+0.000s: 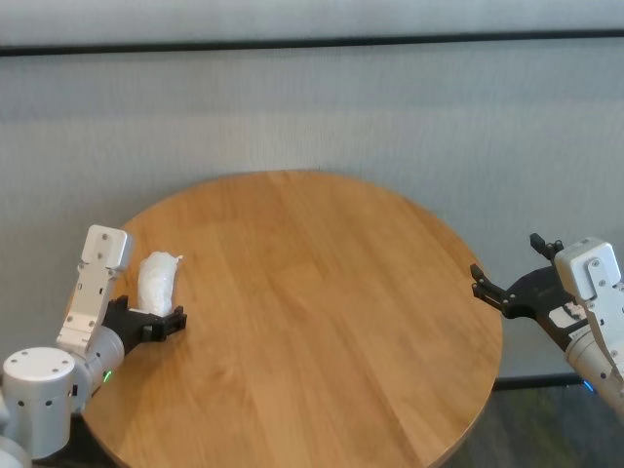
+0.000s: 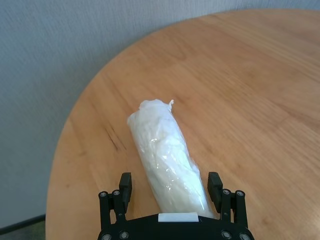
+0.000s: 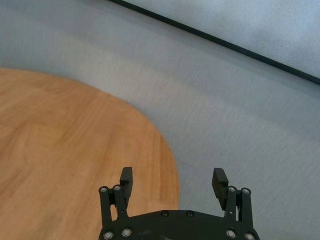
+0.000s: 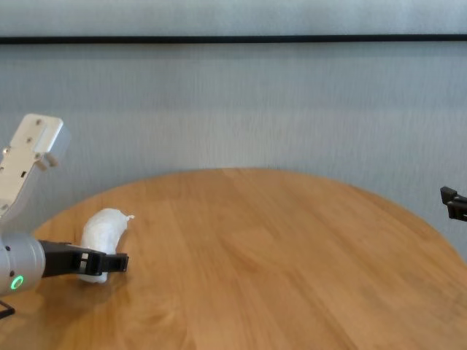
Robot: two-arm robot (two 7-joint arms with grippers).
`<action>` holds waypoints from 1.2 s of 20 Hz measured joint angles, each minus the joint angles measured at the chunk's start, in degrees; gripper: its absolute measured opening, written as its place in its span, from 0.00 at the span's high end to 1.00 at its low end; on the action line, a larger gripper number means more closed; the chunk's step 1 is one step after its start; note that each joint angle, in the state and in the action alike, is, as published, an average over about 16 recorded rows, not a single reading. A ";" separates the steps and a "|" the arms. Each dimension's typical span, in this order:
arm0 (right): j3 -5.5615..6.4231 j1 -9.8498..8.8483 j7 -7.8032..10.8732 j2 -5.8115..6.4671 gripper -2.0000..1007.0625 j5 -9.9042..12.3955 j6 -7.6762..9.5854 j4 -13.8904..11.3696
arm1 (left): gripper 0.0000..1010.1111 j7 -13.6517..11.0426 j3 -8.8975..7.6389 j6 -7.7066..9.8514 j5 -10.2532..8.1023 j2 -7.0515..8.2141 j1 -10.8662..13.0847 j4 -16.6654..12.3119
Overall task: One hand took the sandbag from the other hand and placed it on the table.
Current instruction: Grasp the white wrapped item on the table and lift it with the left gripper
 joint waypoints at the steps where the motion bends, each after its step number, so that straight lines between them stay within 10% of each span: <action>1: 0.00 0.00 0.00 0.00 0.01 0.00 0.00 0.00 | 0.00 0.05 -0.02 0.17 0.17 0.00 0.00 -0.10; 24: 0.00 0.00 0.00 0.00 0.01 0.00 0.00 0.00 | 0.15 0.18 -0.09 0.55 0.86 0.12 0.14 -0.83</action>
